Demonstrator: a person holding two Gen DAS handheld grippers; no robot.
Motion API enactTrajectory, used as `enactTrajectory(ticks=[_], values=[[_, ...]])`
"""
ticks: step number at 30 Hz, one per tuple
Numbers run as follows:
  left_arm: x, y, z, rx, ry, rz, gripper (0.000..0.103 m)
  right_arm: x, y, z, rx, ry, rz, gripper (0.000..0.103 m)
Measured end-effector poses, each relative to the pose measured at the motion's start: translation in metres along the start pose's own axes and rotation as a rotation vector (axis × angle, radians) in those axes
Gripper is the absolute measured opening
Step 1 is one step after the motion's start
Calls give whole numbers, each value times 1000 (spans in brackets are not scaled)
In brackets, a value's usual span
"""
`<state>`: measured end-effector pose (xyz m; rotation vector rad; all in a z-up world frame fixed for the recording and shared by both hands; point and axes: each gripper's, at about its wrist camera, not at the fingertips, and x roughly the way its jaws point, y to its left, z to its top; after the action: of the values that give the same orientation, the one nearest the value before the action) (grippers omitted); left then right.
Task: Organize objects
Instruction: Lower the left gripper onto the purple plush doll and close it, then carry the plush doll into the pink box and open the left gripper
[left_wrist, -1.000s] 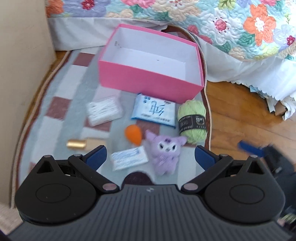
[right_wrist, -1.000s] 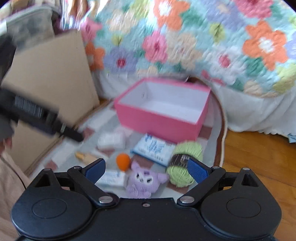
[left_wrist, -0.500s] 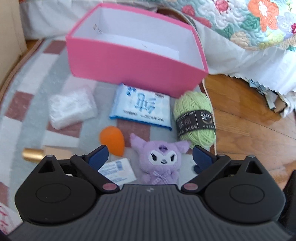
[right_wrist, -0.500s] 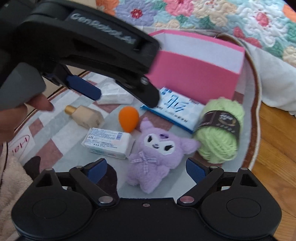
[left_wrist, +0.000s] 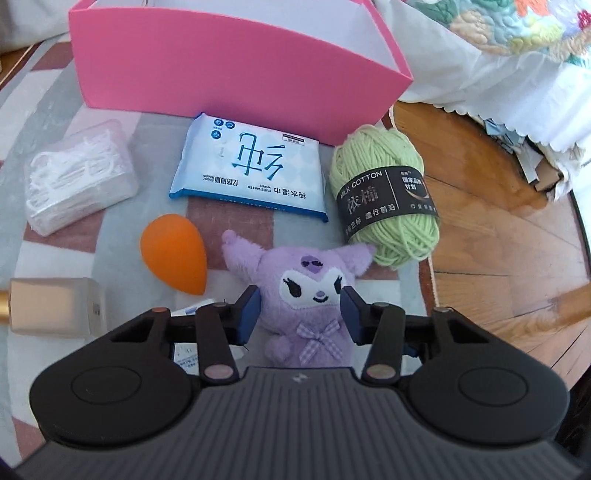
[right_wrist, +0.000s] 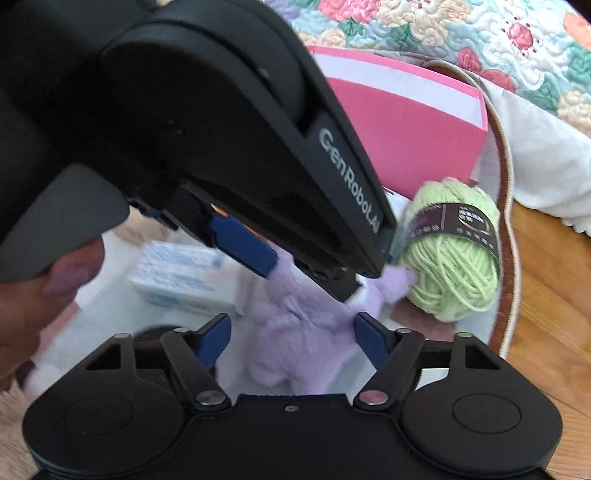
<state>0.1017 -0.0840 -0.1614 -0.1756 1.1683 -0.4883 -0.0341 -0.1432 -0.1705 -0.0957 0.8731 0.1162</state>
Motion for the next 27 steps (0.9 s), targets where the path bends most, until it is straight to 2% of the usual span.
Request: enactTrajectory(ticks=[1,3,6,10,13,17,20,24,27], values=[[0,1,-1,0,0,-1,46,0,-3,-2,14,-1,6,73],[1,4,-3,-25,19,0,46,8,-14,-4,85,65,38,66],[2,7,-4,-60,23,-8,46,5,-31,-6,186,43,92,66],[11,11,-7,-92,46,-31,58,8,-34,-3,182,34,117,59],[18,15,-9,-113,46,-61,61,9,-34,-3,166,31,112,57],[17,17,-12,-137,45,-97,55,7,-42,0,203,47,133,53],[9,18,-15,-165,54,-133,52,-1,-43,4,171,65,126,53],[-13,17,-18,-170,64,-158,48,-16,-47,15,154,90,157,53],[-37,18,-18,-155,35,-162,48,-31,-47,23,122,84,192,53]])
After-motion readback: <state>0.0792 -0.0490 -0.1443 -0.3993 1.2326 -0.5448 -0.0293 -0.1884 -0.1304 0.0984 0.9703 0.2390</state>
